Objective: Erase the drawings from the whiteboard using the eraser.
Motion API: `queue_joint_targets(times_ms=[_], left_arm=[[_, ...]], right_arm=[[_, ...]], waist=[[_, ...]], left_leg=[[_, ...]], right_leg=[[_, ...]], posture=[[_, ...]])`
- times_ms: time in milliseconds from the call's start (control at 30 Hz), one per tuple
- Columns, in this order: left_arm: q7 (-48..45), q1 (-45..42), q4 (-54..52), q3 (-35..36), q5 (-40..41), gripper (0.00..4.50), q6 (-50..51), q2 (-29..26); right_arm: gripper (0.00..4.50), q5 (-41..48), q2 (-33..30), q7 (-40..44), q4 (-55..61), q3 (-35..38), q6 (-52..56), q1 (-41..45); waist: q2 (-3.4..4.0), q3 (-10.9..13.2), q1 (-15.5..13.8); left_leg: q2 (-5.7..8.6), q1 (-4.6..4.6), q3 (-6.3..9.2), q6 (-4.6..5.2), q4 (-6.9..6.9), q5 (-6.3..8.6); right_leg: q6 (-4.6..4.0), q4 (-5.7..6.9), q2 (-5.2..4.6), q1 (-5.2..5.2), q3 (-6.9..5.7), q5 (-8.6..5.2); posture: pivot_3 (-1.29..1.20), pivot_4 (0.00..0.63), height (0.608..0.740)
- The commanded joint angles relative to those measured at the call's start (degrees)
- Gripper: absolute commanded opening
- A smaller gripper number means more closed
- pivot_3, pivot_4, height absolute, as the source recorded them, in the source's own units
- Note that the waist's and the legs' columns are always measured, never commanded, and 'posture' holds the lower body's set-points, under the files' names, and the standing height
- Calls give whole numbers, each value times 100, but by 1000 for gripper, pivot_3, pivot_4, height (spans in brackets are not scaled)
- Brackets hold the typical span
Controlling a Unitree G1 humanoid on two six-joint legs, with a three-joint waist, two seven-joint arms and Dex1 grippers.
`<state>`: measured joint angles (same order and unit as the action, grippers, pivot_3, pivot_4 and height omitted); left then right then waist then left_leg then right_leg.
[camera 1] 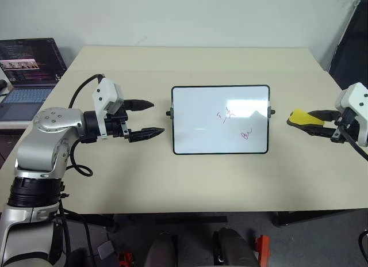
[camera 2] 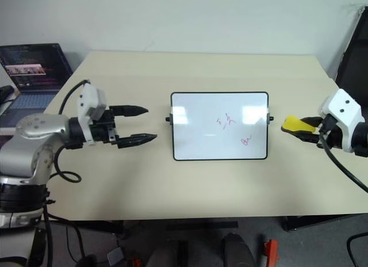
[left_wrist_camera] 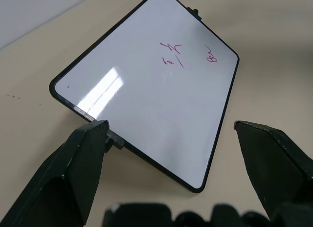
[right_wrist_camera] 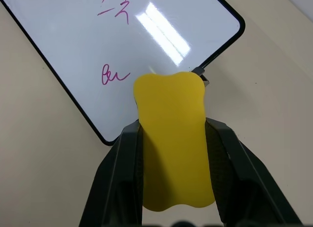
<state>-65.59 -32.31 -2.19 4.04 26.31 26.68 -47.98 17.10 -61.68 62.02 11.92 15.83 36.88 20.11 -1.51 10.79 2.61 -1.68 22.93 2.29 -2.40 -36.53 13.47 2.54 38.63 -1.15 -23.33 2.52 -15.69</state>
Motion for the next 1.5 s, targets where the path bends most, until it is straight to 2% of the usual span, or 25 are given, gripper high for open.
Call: queue_joint_targets(times_ms=[33, 667, 733, 833, 1000, 1100, 1200, 1500], left_arm=[[42, -206, -169, 40, -21, 4500, -11, -65], [196, -463, -164, -38, -239, 4500, -156, 10], [183, -439, -172, -36, -219, 4500, -138, 15], [146, -375, -80, -71, -253, 4500, -158, 22], [81, -287, -46, -134, -218, 4500, -108, 91], [83, -302, -47, -147, -217, 4500, -102, 109], [86, -291, -81, -135, -206, 4500, -80, 87], [146, -86, -309, -33, -141, 4500, 38, -7]], right_arm=[[1412, 111, -55, -66, 51, 6, -95, 171], [1409, 318, 97, -338, -129, -174, -183, 639], [1409, 446, 273, -416, -26, -239, -140, 806], [1408, 440, 915, -888, -62, -479, -245, 1311], [1407, -346, 2384, -2106, -478, -1470, -600, 2048], [1407, -908, 2870, -2487, -793, -2044, -934, 2083], [1407, -1309, 3031, -2659, -1187, -2339, -1295, 2013], [1407, -1749, 2956, -2926, -2103, -2291, -1701, 2030]], waist=[[0, 0, -2], [0, 0, -22], [0, 0, -14], [0, 0, 33], [1, 0, 69], [1, 0, 53], [1, 0, -32], [1, 0, -72]], left_leg=[[0, 0, 0, 0, 0, 0], [0, 0, 0, 0, -9, 0], [0, 0, 0, 0, -11, 0], [-1, -2, 0, 0, -17, 0], [-1, -5, 3, -1, -25, -1], [-1, 2, 5, -1, -27, -1], [4, 12, 5, -2, -28, 0], [2, 2, 5, -6, -28, 3]], right_leg=[[0, 1, 0, 0, 0, 0], [-4, 11, 0, 0, 1, 3], [-5, 12, 0, 0, 1, 3], [-5, 22, 2, 0, 3, 3], [-8, 35, 4, 1, 3, 5], [-26, 33, 4, -2, 0, 15], [-24, 31, -3, -8, -3, 14], [-24, 35, -2, -3, -3, 14]], posture=[[0, 150, 740], [0, 150, 740], [0, 150, 740], [0, 150, 740], [0, 150, 740], [0, 150, 740], [0, 150, 740], [0, 150, 740]])
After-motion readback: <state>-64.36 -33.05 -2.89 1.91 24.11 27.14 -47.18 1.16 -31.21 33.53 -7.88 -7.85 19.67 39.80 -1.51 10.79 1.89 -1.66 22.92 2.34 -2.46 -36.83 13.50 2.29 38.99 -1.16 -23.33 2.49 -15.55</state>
